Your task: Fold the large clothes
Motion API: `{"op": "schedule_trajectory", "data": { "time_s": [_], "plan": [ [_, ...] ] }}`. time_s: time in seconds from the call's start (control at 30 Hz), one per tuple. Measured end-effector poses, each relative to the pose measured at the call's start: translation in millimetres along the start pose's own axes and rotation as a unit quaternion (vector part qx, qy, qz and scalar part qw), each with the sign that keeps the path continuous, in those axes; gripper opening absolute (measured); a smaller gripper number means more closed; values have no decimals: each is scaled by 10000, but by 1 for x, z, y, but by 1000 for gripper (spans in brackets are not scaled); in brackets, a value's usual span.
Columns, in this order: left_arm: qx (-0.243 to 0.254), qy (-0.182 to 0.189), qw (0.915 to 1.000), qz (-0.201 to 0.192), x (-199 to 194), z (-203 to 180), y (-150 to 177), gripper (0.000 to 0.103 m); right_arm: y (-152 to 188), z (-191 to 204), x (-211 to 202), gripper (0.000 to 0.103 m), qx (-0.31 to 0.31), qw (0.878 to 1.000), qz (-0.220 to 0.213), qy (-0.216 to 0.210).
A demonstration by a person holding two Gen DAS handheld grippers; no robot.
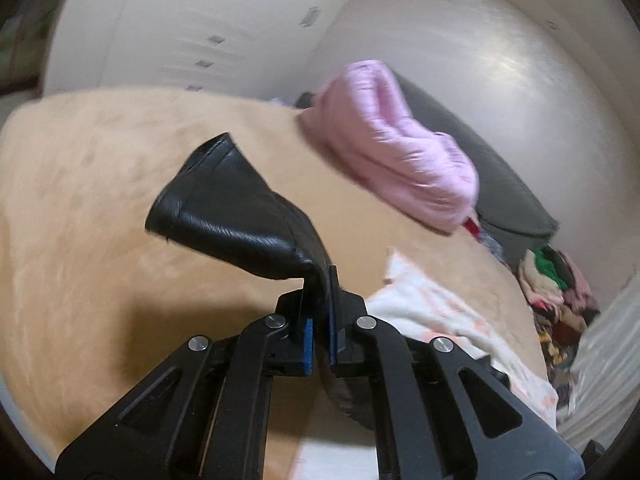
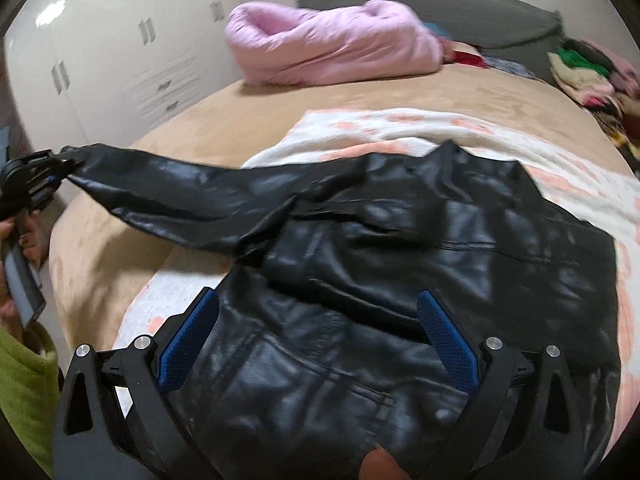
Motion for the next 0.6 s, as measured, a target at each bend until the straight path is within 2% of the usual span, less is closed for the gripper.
{"op": "schedule_trajectory", "data": {
  "time_s": [0.17, 0.37, 0.6],
  "plan": [
    [609, 402, 9973, -77, -20, -72, -2, 0, 3, -39, -31, 99, 423, 9988, -213, 128],
    [1187, 757, 9900, -32, -28, -145, 18, 0, 9, -82, -62, 99, 813, 9953, -432, 298],
    [1657, 1055, 9805, 68, -32, -203, 48, 0, 15, -124, -92, 99, 1268, 9889, -661, 401]
  ]
}}
Point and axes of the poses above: each gripper's, at about its wrist camera, not at the fingertips, and x roughly the way its jaws point, z to its left, y to its underside, the point moved 9 cm from there along x, roughly the way its jaws point, and after that the axes turned 1 degree about -y, right-handed, at the moved point
